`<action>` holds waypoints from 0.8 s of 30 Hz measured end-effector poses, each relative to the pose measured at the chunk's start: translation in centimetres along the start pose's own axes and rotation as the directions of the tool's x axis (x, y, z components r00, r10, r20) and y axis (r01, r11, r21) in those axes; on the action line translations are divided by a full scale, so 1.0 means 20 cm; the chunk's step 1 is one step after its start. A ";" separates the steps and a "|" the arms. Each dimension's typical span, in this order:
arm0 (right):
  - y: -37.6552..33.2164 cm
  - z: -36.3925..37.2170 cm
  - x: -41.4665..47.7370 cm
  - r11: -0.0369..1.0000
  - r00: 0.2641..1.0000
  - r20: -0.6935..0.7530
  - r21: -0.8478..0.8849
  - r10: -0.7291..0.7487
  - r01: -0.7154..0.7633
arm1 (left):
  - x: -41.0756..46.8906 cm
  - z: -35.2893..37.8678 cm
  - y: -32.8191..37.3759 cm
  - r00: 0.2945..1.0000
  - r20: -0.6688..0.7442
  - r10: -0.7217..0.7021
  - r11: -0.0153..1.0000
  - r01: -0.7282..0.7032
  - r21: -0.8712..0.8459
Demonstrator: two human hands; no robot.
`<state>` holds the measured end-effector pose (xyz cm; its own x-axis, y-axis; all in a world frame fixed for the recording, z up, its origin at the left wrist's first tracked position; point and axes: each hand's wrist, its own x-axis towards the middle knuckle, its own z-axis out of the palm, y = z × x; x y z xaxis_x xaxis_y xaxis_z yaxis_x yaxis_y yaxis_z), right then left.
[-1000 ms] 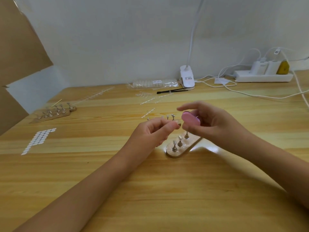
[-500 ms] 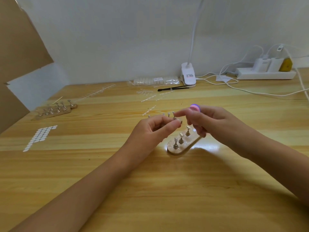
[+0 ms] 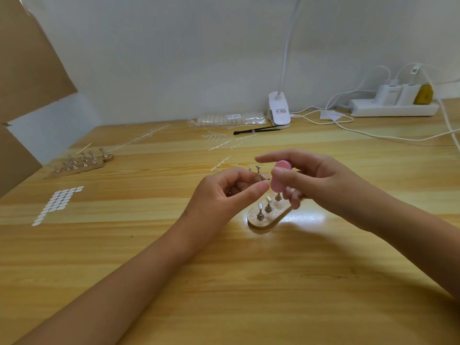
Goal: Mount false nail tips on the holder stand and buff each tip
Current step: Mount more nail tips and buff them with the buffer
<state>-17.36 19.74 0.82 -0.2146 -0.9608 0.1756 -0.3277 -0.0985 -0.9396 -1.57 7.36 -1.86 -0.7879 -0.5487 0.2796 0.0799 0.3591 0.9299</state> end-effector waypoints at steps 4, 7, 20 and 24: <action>0.00 0.00 -0.01 0.996 0.992 0.121 0.080 0.023 -0.033 | 0.00 0.00 0.00 0.999 0.034 0.003 1.000 -0.004 0.018; 0.01 -0.01 0.00 0.984 0.995 0.088 0.170 0.039 -0.053 | 0.00 0.00 -0.01 1.000 0.027 -0.001 1.000 0.001 0.003; 0.00 -0.04 -0.01 0.998 0.997 0.074 0.054 -0.024 0.020 | 0.00 0.00 -0.01 0.998 0.050 0.040 0.999 -0.041 0.009; 0.00 -0.05 -0.01 0.999 0.998 0.061 0.027 -0.022 0.021 | 0.00 0.00 -0.01 0.997 0.065 0.052 0.999 -0.051 -0.007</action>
<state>-18.24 20.24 1.04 -0.1510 -0.9723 0.1783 -0.3068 -0.1254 -0.9435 -1.48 7.28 -2.04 -0.8207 -0.4792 0.3111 0.1242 0.3818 0.9159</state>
